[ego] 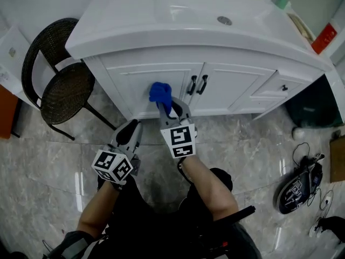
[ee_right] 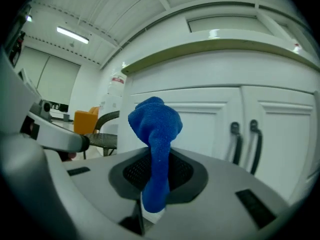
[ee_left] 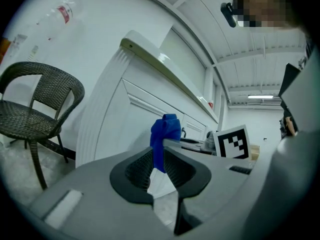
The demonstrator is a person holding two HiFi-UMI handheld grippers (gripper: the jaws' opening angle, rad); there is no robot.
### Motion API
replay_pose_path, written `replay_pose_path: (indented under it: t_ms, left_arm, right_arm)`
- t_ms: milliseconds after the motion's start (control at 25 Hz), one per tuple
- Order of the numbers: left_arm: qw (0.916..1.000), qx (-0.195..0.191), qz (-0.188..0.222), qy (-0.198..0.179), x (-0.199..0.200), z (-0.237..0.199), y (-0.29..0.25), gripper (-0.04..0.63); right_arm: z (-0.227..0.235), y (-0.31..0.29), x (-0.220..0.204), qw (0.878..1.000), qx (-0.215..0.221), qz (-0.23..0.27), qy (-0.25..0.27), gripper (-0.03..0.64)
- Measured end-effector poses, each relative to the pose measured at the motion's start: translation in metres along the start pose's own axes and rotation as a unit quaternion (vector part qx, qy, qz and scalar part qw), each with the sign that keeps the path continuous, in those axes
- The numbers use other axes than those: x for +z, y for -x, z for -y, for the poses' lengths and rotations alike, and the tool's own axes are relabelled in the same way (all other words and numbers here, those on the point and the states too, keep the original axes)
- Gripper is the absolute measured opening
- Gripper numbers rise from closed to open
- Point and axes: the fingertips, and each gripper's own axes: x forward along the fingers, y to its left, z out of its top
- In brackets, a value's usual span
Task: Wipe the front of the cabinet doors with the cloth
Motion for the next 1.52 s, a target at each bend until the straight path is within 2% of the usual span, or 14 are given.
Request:
replay_pose_path:
  t_ms: [120,240,360,480,600,760,960,1160,1400,1520]
  left_arm:
    - [0.9995,0.032,0.008,0.001,0.005,-0.019,0.02,0.063]
    - [0.9975,0.069,0.013,0.0,0.008,-0.041,0.046,0.063]
    - [0.9943,0.106,0.01,-0.001,0.009,-0.06,0.073,0.063]
    - [0.9918,0.127,0.017,-0.001,0.013,-0.07,0.088,0.063]
    - [0.9918,0.126,0.02,-0.002,0.014,-0.07,0.09,0.063]
    - [0.9941,0.107,0.018,-0.001,0.012,-0.065,0.078,0.063]
    - [0.9987,0.05,0.005,0.0,0.006,-0.037,0.039,0.063]
    - [0.9999,-0.002,-0.013,0.002,-0.014,-0.006,0.004,0.063]
    - [0.9997,-0.018,-0.013,0.004,-0.017,0.009,-0.008,0.063]
    - [0.9999,-0.008,-0.007,0.01,-0.014,0.001,-0.004,0.063]
  right_arm:
    - [-0.056,-0.024,-0.006,0.998,0.066,-0.003,0.013,0.052]
    - [-0.098,-0.05,-0.013,0.994,0.109,-0.003,0.016,0.052]
    - [-0.13,-0.072,-0.018,0.991,0.132,-0.007,0.01,0.052]
    - [-0.14,-0.092,-0.024,0.991,0.131,-0.012,0.019,0.052]
    - [-0.126,-0.102,-0.038,0.994,0.107,-0.024,0.028,0.052]
    - [-0.077,-0.09,-0.055,0.998,0.05,-0.033,0.002,0.052]
    - [-0.001,-0.055,-0.073,0.998,-0.025,-0.055,-0.015,0.052]
    - [0.066,-0.014,-0.104,0.989,-0.108,-0.087,-0.041,0.052]
    - [0.121,0.023,-0.133,0.97,-0.188,-0.117,-0.097,0.052]
    - [0.112,0.022,-0.13,0.971,-0.183,-0.109,-0.107,0.052]
